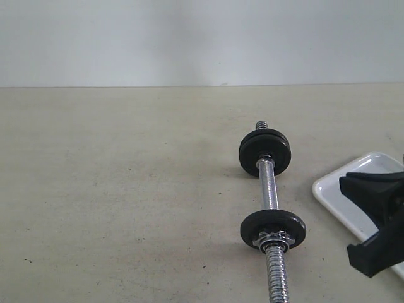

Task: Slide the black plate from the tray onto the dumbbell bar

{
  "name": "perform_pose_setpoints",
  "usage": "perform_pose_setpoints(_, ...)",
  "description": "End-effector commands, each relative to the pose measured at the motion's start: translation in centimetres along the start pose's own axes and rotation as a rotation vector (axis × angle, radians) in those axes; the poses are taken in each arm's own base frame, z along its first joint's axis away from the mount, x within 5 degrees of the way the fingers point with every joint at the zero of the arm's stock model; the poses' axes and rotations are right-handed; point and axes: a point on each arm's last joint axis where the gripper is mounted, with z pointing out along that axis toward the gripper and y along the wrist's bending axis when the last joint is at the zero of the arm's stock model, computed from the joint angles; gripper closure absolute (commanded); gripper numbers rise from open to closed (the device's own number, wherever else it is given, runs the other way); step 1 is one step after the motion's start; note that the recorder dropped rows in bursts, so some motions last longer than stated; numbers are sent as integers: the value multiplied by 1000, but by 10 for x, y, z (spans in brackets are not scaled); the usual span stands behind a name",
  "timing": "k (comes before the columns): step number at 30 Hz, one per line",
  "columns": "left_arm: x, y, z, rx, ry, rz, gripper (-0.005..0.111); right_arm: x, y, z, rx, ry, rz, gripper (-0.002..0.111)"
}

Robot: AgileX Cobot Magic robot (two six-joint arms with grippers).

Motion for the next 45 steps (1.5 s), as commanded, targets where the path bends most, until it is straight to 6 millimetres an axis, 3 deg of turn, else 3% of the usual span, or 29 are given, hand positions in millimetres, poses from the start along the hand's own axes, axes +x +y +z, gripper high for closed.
perform_pose_setpoints(1, 1, 0, 0, -3, 5, -9, 102, 13, 4, 0, -23, 14, 11, 107)
perform_pose_setpoints(12, 3, 0, 0, -2, 27, -94, 102, 21, 5, -1, -30, 27, 20, 107)
perform_pose_setpoints(38, 3, 1, 0, -10, 23, -90, 102, 21, 5, -1, -31, 25, 40, 107)
perform_pose_setpoints(42, 3, 3, 0, -40, 19, -96, 102, 22, 2, -6, 11, 41, 87, 107)
perform_pose_setpoints(45, 1, 6, -2, -85, -16, -105, 102, 12, -7, -24, 90, -92, 136, 107)
